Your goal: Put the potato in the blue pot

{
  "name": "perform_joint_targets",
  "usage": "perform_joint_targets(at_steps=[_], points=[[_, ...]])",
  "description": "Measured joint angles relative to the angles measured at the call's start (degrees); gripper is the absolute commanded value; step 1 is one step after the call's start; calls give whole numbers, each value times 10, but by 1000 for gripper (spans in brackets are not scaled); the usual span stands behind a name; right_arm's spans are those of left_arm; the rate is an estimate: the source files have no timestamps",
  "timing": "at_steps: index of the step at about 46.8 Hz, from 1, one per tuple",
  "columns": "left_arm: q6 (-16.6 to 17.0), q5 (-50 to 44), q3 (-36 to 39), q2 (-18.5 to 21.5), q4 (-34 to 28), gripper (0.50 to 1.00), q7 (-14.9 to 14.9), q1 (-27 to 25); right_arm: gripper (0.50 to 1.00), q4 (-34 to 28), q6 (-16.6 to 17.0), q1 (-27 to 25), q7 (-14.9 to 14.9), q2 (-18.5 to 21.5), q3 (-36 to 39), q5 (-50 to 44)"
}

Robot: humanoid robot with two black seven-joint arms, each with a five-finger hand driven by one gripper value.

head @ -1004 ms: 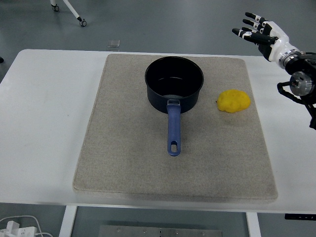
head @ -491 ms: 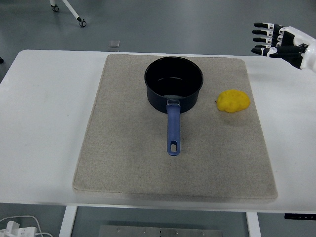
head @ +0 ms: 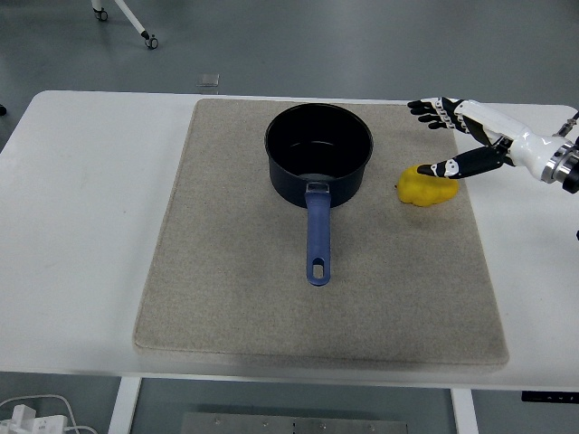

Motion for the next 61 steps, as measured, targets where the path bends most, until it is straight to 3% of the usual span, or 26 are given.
perform_joint_targets(at_steps=[14,24,30,54,61], points=[[0,0,0,0,0,999,0,0,911,1,-62,-11,20,14,-26,-92],[0,0,0,0,1,999,0,0,911,-8,-121,-12,24,33,-75,-105],[0,0,0,0,1,999,0,0,913,-36,-141,-12,27,45,-83,-116],[0,0,0,0,5,999,0,0,913,-103,-143,-11,43,58,-104,-117],[0,0,0,0,5,999,0,1,883,-122,-145,-11,50,65,-109,-117]])
